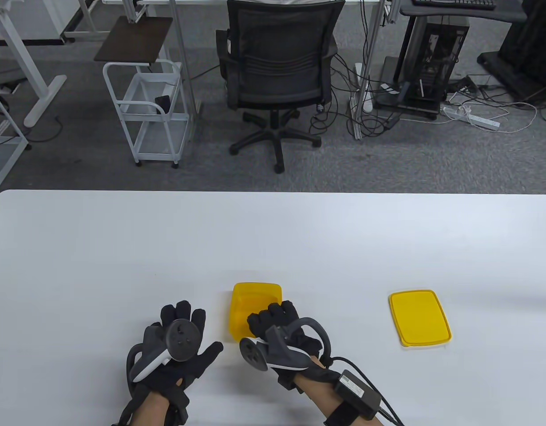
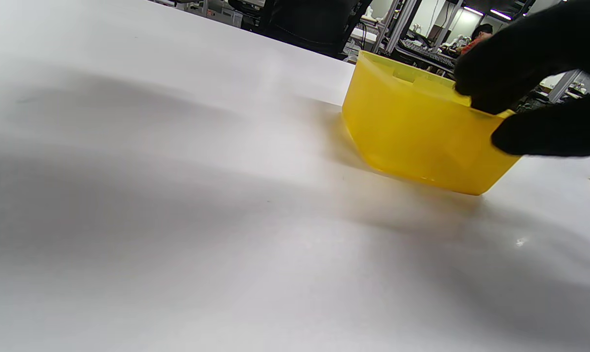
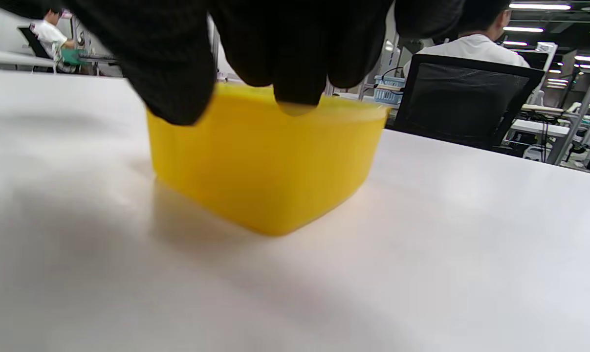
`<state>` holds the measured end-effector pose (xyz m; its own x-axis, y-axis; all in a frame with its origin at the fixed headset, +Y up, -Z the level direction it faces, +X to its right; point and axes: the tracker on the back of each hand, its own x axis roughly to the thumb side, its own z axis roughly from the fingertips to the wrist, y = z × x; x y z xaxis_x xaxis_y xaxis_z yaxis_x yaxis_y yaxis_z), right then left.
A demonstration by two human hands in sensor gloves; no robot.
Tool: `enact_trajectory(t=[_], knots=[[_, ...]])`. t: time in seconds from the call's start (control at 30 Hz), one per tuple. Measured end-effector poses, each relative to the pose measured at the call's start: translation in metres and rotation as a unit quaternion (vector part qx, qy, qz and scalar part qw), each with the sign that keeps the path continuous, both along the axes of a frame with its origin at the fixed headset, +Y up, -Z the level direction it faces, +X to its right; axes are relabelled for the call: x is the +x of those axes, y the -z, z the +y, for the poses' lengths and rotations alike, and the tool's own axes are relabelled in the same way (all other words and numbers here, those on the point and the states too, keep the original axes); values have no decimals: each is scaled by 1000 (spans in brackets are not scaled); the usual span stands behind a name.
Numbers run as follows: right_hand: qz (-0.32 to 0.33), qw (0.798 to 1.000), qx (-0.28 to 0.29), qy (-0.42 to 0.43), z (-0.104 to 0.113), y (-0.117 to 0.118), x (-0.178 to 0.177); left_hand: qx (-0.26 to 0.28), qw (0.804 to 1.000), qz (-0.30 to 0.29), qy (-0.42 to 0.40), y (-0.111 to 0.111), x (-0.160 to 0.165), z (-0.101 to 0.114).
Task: Cover the plastic food container
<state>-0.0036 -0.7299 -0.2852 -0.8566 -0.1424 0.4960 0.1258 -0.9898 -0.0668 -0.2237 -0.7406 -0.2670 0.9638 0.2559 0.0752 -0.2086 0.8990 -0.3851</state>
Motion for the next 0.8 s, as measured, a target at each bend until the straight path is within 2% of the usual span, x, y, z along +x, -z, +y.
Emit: enact_trajectory(t=[0.07, 0.17, 0.3, 0.43, 0.5, 0.73, 0.8], knots=[[-16, 1000, 0, 27, 11, 3, 16, -1, 1000, 0, 2, 0, 0, 0], [-77, 995, 16, 65, 28, 11, 58, -1, 1000, 2, 4, 0, 0, 1], [-184, 982, 12, 34, 33, 25, 120, 2, 1000, 4, 3, 0, 0, 1], [-281, 959, -22, -19, 24, 30, 172, 2, 1000, 5, 4, 0, 0, 1], [-348, 934, -71, -40, 12, 30, 198, 2, 1000, 6, 5, -1, 0, 1], [-439, 886, -118, -92, -19, 25, 229, -4, 1000, 11, 7, 0, -1, -1], [-466, 866, -152, -98, -25, 24, 230, -5, 1000, 12, 7, 0, -2, -2]])
